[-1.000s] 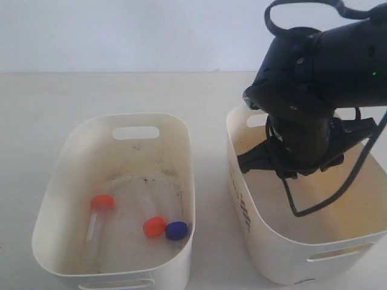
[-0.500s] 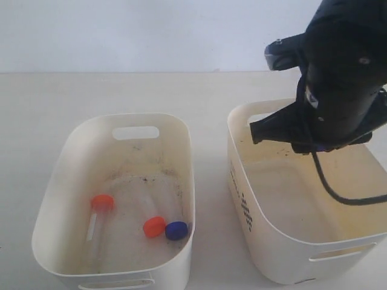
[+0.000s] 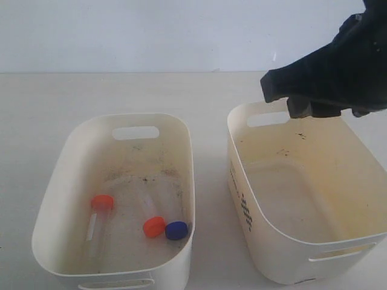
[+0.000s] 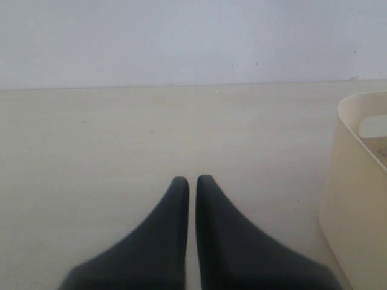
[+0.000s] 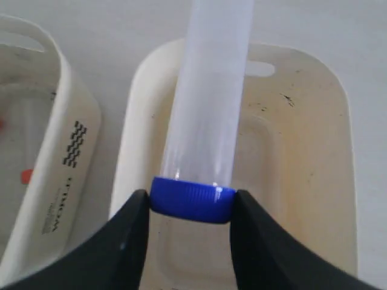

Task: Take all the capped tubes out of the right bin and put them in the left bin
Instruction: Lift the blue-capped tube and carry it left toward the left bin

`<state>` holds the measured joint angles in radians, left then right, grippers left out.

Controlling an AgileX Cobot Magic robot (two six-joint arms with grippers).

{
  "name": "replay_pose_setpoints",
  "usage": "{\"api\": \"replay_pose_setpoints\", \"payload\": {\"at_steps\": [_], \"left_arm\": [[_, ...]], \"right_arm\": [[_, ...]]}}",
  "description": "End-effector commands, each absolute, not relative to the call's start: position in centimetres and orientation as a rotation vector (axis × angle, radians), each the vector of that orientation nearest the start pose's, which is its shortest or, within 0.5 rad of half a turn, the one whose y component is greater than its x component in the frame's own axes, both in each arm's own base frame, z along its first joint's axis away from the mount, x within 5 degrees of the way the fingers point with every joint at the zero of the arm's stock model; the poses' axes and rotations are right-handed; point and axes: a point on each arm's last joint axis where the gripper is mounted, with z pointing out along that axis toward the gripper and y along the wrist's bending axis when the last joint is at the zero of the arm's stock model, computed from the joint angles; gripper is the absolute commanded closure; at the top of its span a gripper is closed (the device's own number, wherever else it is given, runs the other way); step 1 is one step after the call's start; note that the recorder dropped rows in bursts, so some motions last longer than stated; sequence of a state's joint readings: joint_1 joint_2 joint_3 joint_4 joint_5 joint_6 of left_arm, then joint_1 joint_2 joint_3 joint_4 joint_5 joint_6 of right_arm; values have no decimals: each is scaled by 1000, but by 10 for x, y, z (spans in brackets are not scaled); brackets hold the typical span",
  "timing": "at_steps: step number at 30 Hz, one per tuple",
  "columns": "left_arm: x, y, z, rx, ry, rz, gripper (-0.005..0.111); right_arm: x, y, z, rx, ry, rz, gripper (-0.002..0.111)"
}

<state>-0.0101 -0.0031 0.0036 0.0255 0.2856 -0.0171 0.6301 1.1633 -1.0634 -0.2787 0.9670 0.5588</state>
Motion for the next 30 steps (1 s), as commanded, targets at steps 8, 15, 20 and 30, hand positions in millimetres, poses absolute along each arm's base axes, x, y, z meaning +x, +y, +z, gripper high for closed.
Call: {"api": "replay_pose_setpoints", "payload": {"at_steps": [8, 15, 20, 30], "left_arm": [[55, 0, 188, -2, 1764, -8, 102], [55, 0, 188, -2, 1764, -8, 102], [55, 0, 188, -2, 1760, -8, 102], [55, 0, 188, -2, 1760, -8, 102]], "right_arm": [[176, 134, 372, -454, 2281, 513, 108], [171, 149, 380, -578, 2169, 726, 108], [165, 156, 385, -648, 2108, 837, 108], [163, 167, 385, -672, 2090, 997, 108]]}}
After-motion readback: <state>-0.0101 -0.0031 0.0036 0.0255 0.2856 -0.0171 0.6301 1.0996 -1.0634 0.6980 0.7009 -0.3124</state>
